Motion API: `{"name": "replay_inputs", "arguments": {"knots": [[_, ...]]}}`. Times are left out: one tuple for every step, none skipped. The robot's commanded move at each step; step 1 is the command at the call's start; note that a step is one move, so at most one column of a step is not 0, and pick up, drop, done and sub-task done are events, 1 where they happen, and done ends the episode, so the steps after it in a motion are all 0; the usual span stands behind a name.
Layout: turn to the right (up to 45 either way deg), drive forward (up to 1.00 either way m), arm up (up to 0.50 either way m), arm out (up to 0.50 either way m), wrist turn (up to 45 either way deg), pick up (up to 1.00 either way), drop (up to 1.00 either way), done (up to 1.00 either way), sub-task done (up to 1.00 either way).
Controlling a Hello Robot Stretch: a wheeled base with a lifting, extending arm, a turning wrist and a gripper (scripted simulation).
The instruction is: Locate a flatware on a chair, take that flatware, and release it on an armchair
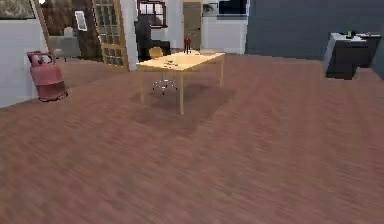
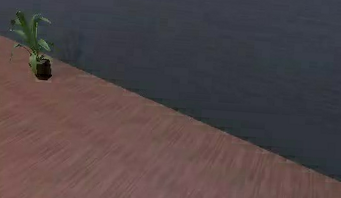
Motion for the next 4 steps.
{"name": "replay_inputs", "arguments": {"knots": [[-21.0, 0.00, 0.00, 0.00, 0.0, 0.00, 0.00, 0.00, 0.00], [0.0, 1.00, 0.00, 0.00, 0.0, 0.00, 0.00, 0.00, 0.00], [0.0, 1.00, 0.00, 0.00, 0.0, 0.00, 0.00, 0.00, 0.00], [0.0, 1.00, 0.00, 0.00, 0.0, 0.00, 0.00, 0.00, 0.00]]}}
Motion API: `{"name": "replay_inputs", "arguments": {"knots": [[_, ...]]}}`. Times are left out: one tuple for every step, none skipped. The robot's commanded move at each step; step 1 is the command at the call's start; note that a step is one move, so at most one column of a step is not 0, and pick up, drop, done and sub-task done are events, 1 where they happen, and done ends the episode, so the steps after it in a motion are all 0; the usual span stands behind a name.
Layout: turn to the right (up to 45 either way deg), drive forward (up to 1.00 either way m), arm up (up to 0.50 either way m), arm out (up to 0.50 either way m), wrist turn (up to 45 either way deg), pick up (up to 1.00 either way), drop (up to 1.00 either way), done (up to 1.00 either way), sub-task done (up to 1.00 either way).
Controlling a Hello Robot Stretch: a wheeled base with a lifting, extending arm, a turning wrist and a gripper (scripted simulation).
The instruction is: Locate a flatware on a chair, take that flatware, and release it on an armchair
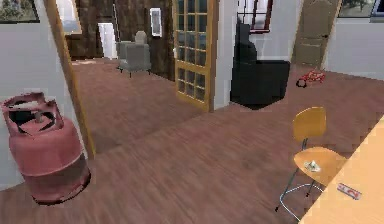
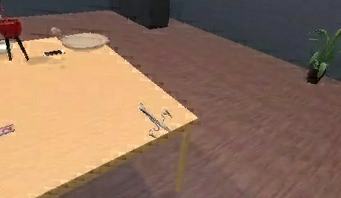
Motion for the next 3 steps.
{"name": "replay_inputs", "arguments": {"knots": [[-18.0, 0.00, 0.00, 0.00, 0.0, 0.00, 0.00, 0.00, 0.00], [0.0, 0.05, 0.00, 0.00, 0.0, 0.00, 0.00, 0.00, 0.00], [-30.0, 0.00, 0.00, 0.00, 0.0, 0.00, 0.00, 0.00, 0.00]]}}
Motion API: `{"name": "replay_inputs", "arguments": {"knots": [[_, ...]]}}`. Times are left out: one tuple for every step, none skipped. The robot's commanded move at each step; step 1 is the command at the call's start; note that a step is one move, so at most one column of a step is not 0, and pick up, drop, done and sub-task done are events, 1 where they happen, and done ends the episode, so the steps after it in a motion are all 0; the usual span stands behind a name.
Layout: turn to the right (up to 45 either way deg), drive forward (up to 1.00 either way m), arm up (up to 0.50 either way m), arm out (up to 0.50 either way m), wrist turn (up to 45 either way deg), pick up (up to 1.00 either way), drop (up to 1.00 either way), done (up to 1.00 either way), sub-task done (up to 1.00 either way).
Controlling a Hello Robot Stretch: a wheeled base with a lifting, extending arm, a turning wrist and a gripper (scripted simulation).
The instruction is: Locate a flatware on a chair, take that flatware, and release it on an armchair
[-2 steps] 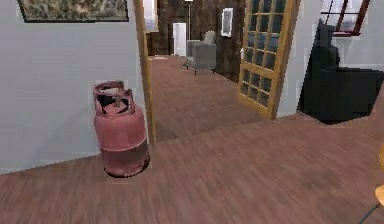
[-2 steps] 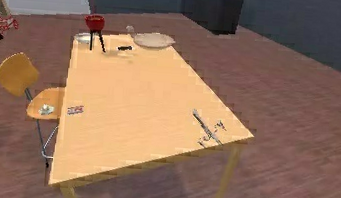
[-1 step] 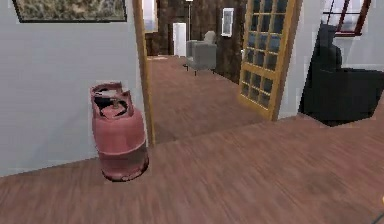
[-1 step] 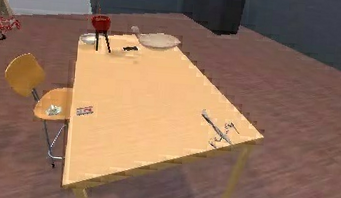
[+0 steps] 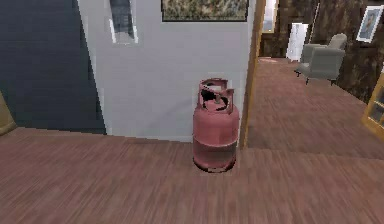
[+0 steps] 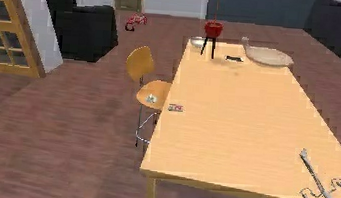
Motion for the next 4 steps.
{"name": "replay_inputs", "arguments": {"knots": [[-3.0, 0.00, 0.00, 0.00, 0.0, 0.00, 0.00, 0.00, 0.00], [45.0, 0.00, 0.00, 0.00, 0.0, 0.00, 0.00, 0.00, 0.00], [21.0, 0.00, 0.00, 0.00, 0.0, 0.00, 0.00, 0.00, 0.00], [0.0, 0.40, 0.00, 0.00, 0.0, 0.00, 0.00, 0.00, 0.00]]}}
